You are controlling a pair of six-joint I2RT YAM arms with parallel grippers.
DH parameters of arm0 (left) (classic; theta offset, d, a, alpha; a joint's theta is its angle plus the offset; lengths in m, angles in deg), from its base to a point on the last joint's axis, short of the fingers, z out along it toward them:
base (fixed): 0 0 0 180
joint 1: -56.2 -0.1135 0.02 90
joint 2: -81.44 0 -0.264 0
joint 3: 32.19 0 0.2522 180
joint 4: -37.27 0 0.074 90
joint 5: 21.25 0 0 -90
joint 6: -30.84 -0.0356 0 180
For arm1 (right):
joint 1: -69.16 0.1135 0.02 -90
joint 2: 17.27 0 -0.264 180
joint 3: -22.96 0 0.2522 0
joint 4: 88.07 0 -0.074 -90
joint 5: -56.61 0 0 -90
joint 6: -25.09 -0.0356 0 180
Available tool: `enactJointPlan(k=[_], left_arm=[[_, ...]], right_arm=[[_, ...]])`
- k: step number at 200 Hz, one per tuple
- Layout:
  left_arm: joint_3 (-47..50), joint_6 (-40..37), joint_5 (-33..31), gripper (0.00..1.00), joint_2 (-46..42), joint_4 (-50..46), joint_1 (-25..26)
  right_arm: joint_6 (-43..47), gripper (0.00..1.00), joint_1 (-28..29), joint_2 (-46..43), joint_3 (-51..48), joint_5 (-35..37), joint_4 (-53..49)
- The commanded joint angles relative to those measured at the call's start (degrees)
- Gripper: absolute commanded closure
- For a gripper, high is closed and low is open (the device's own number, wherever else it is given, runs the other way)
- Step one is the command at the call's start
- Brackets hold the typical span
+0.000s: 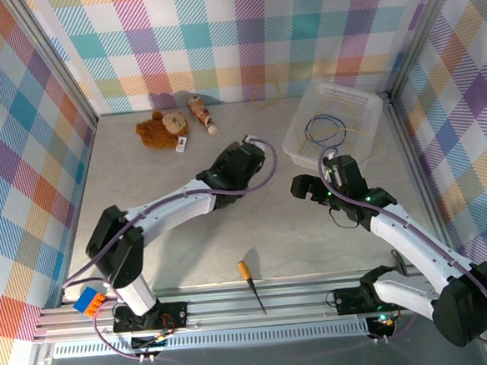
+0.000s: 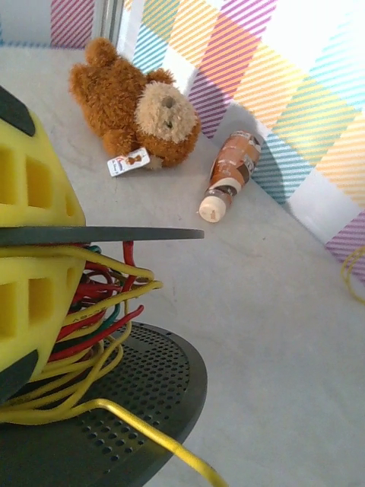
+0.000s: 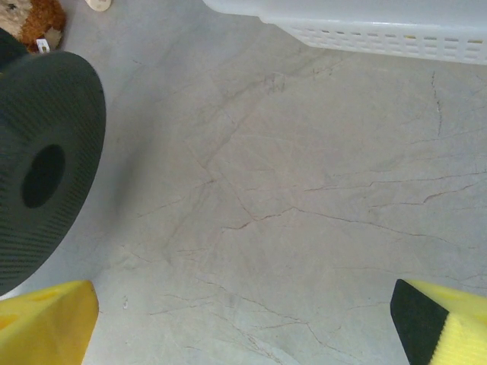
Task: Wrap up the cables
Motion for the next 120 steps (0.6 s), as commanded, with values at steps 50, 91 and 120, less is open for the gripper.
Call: enactJointPlan(k=[50,91,120], left_arm=[[-3.99,4.65,6.53,0.70,4.61,-7.76,3.05],[-5.00,10.54,16.31,0.51,2.45,-13.77,3.93],[-4.69,14.35,24.03,0.32,-1.58,-15.37,3.89]], right_arm=[[-1.33,0.01,-1.46,-1.04,-1.15,1.70,-0.52],[-1.33,0.01,-1.59,-0.79,-1.34,1.55,-0.60],[-1.20,0.01,-1.77,-0.91,-1.69,1.47,-0.66]])
